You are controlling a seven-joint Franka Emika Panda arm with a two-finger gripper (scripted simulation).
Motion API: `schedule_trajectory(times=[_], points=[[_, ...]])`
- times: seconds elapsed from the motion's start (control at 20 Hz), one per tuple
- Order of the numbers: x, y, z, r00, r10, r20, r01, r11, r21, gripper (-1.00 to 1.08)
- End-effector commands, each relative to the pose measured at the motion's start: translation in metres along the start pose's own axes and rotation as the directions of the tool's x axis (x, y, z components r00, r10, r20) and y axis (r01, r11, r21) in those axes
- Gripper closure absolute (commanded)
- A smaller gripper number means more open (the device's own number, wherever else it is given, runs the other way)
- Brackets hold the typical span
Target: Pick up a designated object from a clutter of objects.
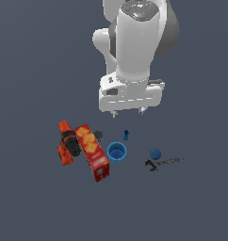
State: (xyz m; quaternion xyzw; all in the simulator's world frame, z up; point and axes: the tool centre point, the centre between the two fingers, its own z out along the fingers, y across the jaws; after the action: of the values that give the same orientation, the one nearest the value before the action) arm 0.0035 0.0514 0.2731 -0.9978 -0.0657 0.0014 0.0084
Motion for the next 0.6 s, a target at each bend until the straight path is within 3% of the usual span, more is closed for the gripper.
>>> schedule_trajectory(times=[0.0,0.55], points=[[-0.001,-0.001,0.017,1.0,-0.031,0.001,0.031,1.0,-0.004,-0.92],[-0.021,-0.008,0.115,0.972,-0.235,0.005,0.235,0.972,-0.02,-0.92]])
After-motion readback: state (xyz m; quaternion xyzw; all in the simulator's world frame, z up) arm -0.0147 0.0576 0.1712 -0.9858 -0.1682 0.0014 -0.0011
